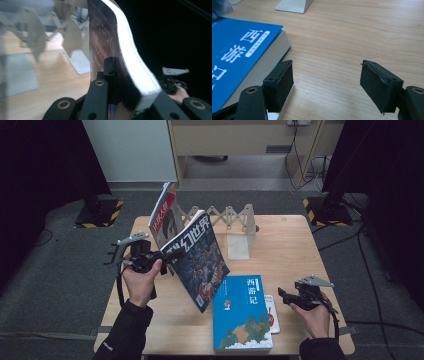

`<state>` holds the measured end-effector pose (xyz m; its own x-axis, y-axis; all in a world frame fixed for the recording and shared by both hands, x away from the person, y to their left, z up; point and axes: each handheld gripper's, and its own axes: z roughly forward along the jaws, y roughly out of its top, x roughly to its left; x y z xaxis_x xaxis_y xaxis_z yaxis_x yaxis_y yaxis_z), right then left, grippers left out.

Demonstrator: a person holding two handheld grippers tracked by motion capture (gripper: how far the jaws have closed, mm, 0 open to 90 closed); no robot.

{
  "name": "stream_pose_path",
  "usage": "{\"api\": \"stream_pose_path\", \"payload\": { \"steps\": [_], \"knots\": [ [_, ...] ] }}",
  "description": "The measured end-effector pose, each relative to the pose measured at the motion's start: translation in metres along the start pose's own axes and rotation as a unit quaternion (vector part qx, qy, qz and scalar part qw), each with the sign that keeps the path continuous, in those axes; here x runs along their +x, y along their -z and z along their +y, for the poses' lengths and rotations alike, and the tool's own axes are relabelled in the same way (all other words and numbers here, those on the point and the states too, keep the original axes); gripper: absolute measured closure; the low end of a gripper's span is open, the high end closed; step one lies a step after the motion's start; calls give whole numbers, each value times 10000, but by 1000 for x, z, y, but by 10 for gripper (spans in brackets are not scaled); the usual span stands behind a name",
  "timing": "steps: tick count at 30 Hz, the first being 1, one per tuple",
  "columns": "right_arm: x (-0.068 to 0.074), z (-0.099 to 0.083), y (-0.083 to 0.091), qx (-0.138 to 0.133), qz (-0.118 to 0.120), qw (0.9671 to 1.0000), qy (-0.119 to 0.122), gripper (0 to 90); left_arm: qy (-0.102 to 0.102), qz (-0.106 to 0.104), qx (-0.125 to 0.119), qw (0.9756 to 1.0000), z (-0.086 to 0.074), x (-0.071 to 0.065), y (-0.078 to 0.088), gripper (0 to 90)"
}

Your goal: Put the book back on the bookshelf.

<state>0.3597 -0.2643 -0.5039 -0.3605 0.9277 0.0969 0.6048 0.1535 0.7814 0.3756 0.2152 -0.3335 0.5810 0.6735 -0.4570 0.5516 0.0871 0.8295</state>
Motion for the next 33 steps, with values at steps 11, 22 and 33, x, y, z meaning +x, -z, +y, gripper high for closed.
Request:
{"api": "stream_pose_path", "payload": {
  "steps": [11, 22, 33],
  "knots": [
    [-6, -6, -5, 326, -220, 9991, 127, 258, -287, 682, -330, 9967, 20, 3, 21, 818],
    [-12, -12, -12, 674, -378, 9965, 309, 245, -553, 1317, -587, 9880, 39, 6, 25, 818],
    [-13, -15, -16, 795, -434, 9950, 419, 232, -699, 1865, -681, 9776, 50, 13, 7, 818]
  ]
}}
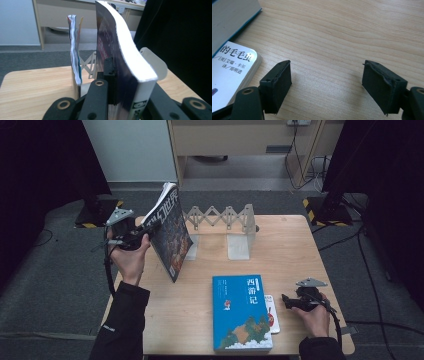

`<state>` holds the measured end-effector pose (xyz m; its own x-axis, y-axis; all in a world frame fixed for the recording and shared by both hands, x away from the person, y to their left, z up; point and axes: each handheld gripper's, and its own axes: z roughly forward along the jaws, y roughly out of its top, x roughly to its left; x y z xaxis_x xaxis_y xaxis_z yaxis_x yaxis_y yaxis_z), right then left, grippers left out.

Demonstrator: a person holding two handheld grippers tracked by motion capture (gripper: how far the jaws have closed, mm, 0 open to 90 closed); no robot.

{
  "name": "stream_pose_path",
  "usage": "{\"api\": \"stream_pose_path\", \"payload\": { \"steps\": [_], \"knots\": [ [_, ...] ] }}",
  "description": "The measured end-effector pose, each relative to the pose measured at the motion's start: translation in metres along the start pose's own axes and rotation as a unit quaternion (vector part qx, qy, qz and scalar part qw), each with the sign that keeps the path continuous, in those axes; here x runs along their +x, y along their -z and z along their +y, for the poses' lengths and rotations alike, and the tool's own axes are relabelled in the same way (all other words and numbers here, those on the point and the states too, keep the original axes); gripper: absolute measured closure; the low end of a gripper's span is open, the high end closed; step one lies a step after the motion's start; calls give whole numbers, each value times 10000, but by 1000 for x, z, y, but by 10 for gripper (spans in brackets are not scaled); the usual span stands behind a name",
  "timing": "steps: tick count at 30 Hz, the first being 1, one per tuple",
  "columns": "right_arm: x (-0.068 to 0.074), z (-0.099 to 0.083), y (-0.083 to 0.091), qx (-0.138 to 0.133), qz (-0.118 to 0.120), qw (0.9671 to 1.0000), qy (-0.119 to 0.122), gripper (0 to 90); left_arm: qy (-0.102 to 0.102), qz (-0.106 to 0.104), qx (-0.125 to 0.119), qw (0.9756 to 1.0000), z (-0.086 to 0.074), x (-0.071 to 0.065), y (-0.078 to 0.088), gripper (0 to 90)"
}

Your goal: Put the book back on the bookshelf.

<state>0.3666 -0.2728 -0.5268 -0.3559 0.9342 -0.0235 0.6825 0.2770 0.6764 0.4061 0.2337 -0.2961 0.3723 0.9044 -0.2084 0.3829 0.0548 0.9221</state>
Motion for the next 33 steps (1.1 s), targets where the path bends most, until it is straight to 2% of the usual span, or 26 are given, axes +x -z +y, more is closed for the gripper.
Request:
{"api": "stream_pose_path", "payload": {
  "steps": [6, 13, 19, 20, 22, 28, 33],
  "knots": [
    [-1, -1, -2, 11, -12, 10000, 36, 225, -33, 224, -68, 9997, 2, -3, -15, 818],
    [-2, -1, -2, 16, -4, 10000, 33, 213, -106, 370, -95, 9992, 5, -8, -28, 818],
    [-3, -2, -2, -10, 3, 10000, 29, 199, -100, 466, -58, 9988, 8, -10, -42, 818],
    [-5, -3, -3, -54, 32, 9999, -97, 188, -78, 497, -55, 9987, 8, -10, -48, 818],
    [-5, -4, -3, -74, 51, 9998, -170, 174, -90, 528, -51, 9986, 7, -10, -51, 818],
    [-7, -6, -4, -106, 30, 9998, -160, 142, -163, 720, 86, 9972, 4, -9, -65, 818],
    [-7, -7, -5, -152, 17, 9998, -153, 136, -218, 854, 109, 9960, 1, -8, -72, 818]
  ]
}}
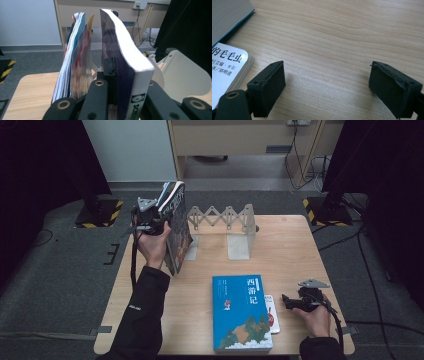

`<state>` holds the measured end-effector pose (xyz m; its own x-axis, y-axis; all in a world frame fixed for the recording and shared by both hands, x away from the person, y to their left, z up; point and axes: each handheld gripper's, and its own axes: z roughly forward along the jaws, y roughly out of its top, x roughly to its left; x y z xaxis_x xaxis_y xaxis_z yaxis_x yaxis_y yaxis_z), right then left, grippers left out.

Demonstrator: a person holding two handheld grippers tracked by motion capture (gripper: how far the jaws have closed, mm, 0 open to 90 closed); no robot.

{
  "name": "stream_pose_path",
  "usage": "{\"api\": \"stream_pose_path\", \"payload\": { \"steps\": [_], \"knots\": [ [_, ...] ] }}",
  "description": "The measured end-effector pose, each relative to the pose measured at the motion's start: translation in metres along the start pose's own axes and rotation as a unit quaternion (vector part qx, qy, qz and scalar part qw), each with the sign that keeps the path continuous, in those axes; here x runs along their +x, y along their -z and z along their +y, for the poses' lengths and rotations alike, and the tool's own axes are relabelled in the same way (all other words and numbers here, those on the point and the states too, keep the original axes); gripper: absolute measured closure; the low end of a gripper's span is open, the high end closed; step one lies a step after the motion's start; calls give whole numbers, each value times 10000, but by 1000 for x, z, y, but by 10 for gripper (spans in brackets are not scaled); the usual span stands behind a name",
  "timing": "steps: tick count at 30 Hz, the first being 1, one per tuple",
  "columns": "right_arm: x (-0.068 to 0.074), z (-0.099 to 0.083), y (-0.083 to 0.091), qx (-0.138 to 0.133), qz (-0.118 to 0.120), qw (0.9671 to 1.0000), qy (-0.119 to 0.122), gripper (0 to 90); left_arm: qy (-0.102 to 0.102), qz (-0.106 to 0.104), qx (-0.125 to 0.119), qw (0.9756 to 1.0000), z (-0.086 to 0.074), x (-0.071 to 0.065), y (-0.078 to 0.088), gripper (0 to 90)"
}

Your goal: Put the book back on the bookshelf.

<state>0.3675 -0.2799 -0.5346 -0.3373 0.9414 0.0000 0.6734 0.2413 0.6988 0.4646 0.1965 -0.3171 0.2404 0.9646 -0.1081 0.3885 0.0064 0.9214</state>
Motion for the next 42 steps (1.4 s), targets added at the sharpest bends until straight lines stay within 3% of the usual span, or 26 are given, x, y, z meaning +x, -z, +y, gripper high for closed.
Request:
{"api": "stream_pose_path", "payload": {
  "steps": [12, 22, 35, 42],
  "knots": [
    [0, 0, 0, -23, 23, 10000, -9, 129, -163, 297, -169, 9993, -2, -2, -13, 817],
    [0, 0, 0, -21, 26, 10000, -6, 128, -161, 201, -238, 9994, 3, -7, -7, 817],
    [0, 0, 0, -17, 35, 10000, -2, 128, 17, 249, -16, 9997, -12, -13, -31, 817],
    [0, 0, 0, -15, 37, 10000, 1, 129, -8, 369, -255, 9990, -17, -12, -32, 817]
  ]
}}
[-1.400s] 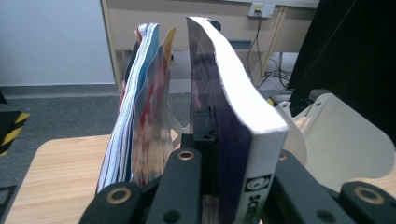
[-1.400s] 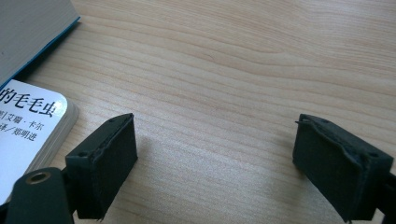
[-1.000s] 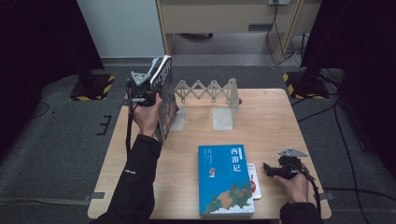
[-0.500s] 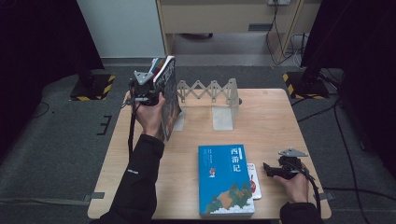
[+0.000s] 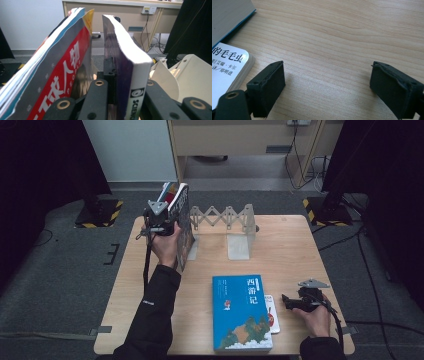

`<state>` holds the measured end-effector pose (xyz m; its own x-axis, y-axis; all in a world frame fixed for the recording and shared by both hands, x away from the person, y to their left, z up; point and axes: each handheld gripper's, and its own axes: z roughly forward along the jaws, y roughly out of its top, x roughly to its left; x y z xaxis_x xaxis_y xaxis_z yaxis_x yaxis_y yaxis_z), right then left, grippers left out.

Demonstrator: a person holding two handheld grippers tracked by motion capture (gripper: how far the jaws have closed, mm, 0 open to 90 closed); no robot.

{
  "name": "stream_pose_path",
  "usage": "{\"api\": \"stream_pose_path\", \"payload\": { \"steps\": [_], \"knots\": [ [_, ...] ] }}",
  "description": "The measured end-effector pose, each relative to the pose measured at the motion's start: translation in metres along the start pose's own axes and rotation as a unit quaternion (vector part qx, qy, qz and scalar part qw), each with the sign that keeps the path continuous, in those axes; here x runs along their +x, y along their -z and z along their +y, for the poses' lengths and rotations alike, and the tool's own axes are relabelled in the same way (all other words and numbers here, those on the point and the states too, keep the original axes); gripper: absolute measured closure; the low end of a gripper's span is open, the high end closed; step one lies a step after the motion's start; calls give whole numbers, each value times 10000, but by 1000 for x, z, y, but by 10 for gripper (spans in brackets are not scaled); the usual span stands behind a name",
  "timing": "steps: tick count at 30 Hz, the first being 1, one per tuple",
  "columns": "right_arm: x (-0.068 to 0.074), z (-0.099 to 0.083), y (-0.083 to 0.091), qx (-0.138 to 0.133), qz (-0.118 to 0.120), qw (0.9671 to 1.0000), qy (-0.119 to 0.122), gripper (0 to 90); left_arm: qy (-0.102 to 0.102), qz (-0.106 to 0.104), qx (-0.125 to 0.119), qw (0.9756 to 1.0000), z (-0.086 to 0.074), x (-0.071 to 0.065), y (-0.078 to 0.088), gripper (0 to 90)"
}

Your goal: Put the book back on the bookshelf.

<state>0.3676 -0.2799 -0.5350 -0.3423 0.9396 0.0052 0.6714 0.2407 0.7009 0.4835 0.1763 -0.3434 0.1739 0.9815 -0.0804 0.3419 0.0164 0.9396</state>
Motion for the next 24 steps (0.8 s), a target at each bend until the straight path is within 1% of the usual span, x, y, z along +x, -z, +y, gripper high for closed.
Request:
{"api": "stream_pose_path", "payload": {
  "steps": [1, 4, 7, 9, 12, 14, 16, 17, 18, 19, 20, 21, 24],
  "knots": [
    [0, 0, 0, 1, 4, 10000, 4, 128, 46, 21, 21, 10000, -1, 1, -1, 816],
    [0, 0, 0, 8, 4, 10000, -4, 128, 89, 19, 7, 10000, -2, 3, 0, 815],
    [0, 0, 0, 8, 3, 10000, -2, 128, 64, -20, 92, 9999, -4, 4, 3, 813],
    [0, 0, 0, 6, -1, 10000, -2, 129, -3, -51, 187, 9998, -4, 5, 5, 809],
    [0, 0, 0, 4, 0, 10000, -3, 128, -41, -153, 408, 9990, -5, 5, 8, 797],
    [0, 0, 0, 7, 1, 10000, -4, 128, -104, -156, 503, 9986, -6, 6, 12, 796],
    [0, 0, 0, 6, 0, 10000, -2, 129, -119, -210, 618, 9978, -8, 8, 15, 791],
    [0, 0, 0, 3, 0, 10000, -3, 128, -174, -191, 710, 9971, -9, 9, 17, 789],
    [0, 0, 0, 3, 0, 10000, -3, 128, -174, -191, 710, 9971, -9, 9, 17, 788],
    [0, 0, 0, 4, 0, 10000, -4, 128, -237, -183, 829, 9961, -9, 10, 20, 784],
    [0, 0, 0, 4, 0, 10000, -4, 128, -237, -183, 829, 9961, -9, 10, 20, 781],
    [0, 0, 0, 6, 3, 10000, -6, 128, -295, -189, 876, 9955, -8, 11, 23, 779],
    [0, 0, 0, 6, 4, 10000, -6, 128, -261, -235, 942, 9949, -7, 13, 24, 765]
  ]
}}
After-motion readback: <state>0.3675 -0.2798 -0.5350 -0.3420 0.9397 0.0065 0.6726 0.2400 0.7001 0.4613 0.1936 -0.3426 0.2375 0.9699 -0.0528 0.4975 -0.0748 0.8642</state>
